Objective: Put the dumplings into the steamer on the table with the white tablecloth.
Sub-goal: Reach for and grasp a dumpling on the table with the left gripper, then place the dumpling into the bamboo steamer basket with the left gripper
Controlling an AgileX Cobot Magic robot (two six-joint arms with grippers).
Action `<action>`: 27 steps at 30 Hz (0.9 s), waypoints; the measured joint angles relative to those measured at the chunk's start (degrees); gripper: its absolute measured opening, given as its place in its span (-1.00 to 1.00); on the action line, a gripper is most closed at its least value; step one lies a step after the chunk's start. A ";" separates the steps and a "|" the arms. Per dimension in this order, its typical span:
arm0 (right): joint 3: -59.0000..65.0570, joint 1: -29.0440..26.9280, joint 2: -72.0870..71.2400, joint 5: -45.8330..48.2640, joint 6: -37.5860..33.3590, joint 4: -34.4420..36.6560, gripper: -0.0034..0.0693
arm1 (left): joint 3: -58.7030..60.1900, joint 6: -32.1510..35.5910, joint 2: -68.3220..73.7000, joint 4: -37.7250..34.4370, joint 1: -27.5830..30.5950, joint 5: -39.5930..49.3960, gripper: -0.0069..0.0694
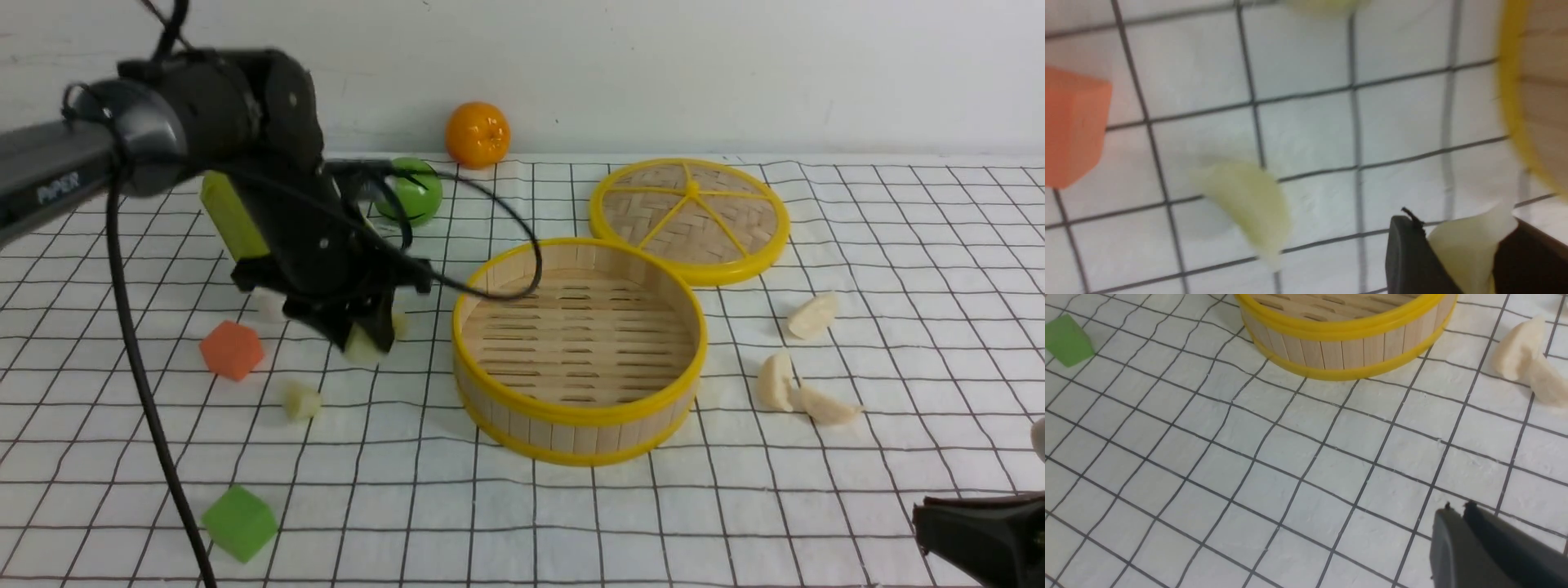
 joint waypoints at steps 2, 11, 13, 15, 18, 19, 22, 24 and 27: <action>0.00 0.00 0.00 -0.35 0.00 0.00 -0.81 | -3.84 0.24 -0.72 -6.35 -0.67 -1.16 -0.19; 0.25 0.00 0.00 -1.10 0.00 0.00 -0.79 | -13.70 -2.32 7.47 -5.40 -10.72 -9.94 -0.19; 0.48 0.00 0.00 -1.17 0.00 0.00 -0.78 | -16.32 -5.58 9.65 -0.98 -11.89 -10.01 -0.19; 0.69 0.00 0.00 -1.48 0.00 0.00 -0.77 | -20.75 -10.15 14.45 6.43 -13.44 -9.71 -0.19; 0.86 0.00 0.00 -1.70 0.00 0.07 -0.77 | -24.06 -12.68 18.01 11.14 -14.12 -9.00 -0.19; 0.92 0.00 0.00 -1.70 0.00 0.07 -0.77 | -24.76 -13.27 19.06 11.86 -14.19 -8.71 -0.19; 0.92 0.00 0.00 -1.70 0.00 0.02 -0.77 | -25.39 -13.55 20.76 12.40 -14.19 -8.32 -0.19; 0.92 0.00 0.00 -1.70 0.00 0.02 -0.77 | -25.55 -13.31 21.99 12.50 -14.19 -7.92 -0.19; 0.92 0.00 0.00 -1.70 0.00 0.02 -0.76 | -25.68 -12.91 22.13 11.99 -14.19 -7.78 -0.12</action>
